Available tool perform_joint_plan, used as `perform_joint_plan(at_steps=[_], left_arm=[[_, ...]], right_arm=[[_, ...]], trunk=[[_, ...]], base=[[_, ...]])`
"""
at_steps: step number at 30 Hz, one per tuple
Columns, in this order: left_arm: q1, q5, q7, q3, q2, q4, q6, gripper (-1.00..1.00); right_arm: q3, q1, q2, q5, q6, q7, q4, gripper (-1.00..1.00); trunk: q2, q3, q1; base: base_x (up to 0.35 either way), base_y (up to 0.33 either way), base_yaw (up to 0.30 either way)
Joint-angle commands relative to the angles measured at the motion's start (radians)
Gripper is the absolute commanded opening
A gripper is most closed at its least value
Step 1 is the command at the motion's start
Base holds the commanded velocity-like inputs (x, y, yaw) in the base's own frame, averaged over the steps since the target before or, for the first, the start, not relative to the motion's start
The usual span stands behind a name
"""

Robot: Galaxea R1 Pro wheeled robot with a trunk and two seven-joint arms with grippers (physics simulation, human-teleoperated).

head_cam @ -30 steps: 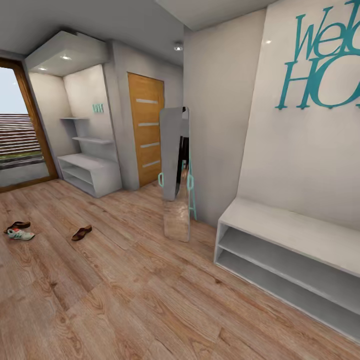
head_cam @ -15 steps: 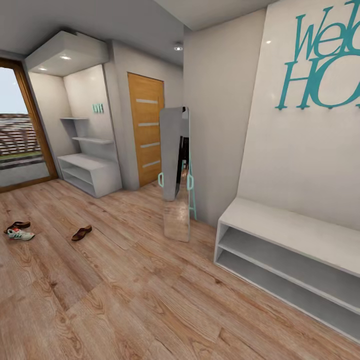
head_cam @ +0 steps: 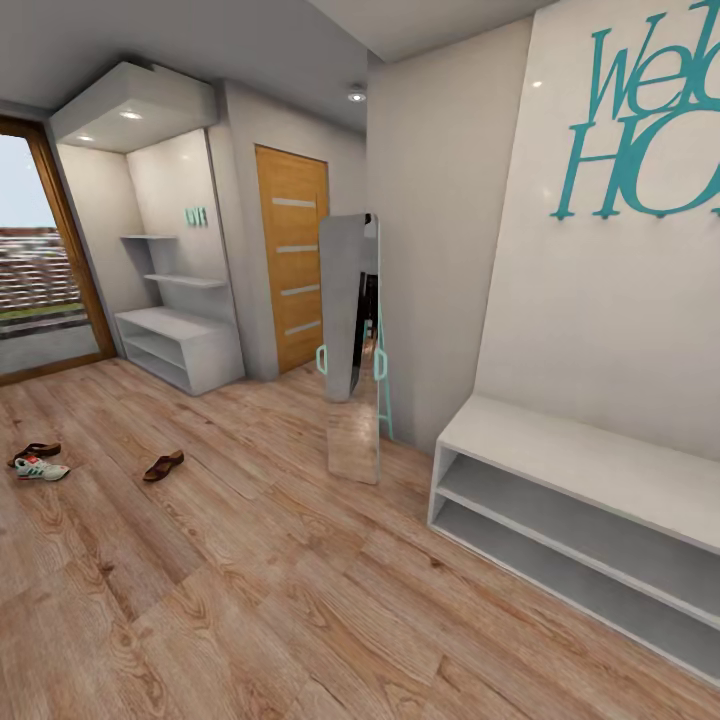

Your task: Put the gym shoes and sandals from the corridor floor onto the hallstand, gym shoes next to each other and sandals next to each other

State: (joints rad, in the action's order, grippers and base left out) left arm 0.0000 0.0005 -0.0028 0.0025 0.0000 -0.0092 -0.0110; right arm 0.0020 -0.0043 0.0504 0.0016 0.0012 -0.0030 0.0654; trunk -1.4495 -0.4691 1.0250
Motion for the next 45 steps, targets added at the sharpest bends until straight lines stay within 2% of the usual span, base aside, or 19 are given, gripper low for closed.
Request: perform_joint_plan(at_steps=[1,14,25,31,37,38,39,43,44,45], left_arm=[[0.000,0.001,0.000,0.000,0.000,-0.001,-0.001,1.00],[0.000,0.002,0.000,-0.003,-0.001,-0.002,-0.002,1.00],[0.000,-0.004,0.000,-0.007,-0.002,-0.001,-0.041,1.00],[-0.001,-0.005,0.000,-0.008,-0.002,-0.002,-0.117,1.00],[-0.002,-0.004,0.000,-0.006,-0.002,-0.004,-0.208,1.00],[-0.002,-0.003,0.000,-0.006,-0.002,-0.004,-0.226,1.00],[-0.005,-0.002,0.000,-0.003,-0.002,-0.006,-0.291,1.00],[-0.008,0.000,0.000,-0.002,-0.002,-0.026,-0.336,1.00],[-0.009,0.004,0.000,-0.001,-0.002,-0.069,-0.357,1.00],[-0.010,0.005,0.001,-0.001,-0.002,-0.083,-0.360,1.00]], right_arm=[[0.000,0.000,0.000,0.000,0.000,0.000,0.000,1.00],[0.003,0.000,-0.001,0.002,-0.003,-0.002,0.002,1.00],[0.006,0.000,-0.015,0.004,-0.009,-0.002,0.001,1.00],[0.005,0.000,-0.046,0.003,-0.038,-0.003,0.003,1.00],[0.004,0.000,-0.067,0.003,-0.109,-0.003,0.004,1.00],[0.004,0.000,-0.070,0.003,-0.124,-0.003,0.004,1.00],[0.004,0.000,-0.079,0.003,-0.187,-0.003,0.004,1.00],[0.003,0.000,-0.088,0.003,-0.248,-0.003,0.005,1.00],[0.003,0.000,-0.096,0.002,-0.301,-0.003,0.022,1.00],[0.003,0.000,-0.097,0.002,-0.312,-0.003,0.031,1.00]], trunk=[[0.000,-0.001,0.000],[0.000,-0.001,0.000],[0.000,-0.001,0.000],[0.000,-0.001,0.000],[0.000,-0.001,0.000],[0.000,-0.001,0.000],[0.000,-0.001,0.000],[0.000,-0.001,0.000],[0.000,-0.001,0.000],[0.000,-0.001,0.000]], base=[[0.000,0.000,0.000],[0.000,0.000,0.000],[0.000,0.000,0.000],[0.000,0.000,0.000],[0.000,0.000,0.000],[0.000,0.000,0.000],[0.000,0.000,0.000],[0.000,0.000,0.000],[0.000,0.000,0.000],[0.000,0.000,0.000]])
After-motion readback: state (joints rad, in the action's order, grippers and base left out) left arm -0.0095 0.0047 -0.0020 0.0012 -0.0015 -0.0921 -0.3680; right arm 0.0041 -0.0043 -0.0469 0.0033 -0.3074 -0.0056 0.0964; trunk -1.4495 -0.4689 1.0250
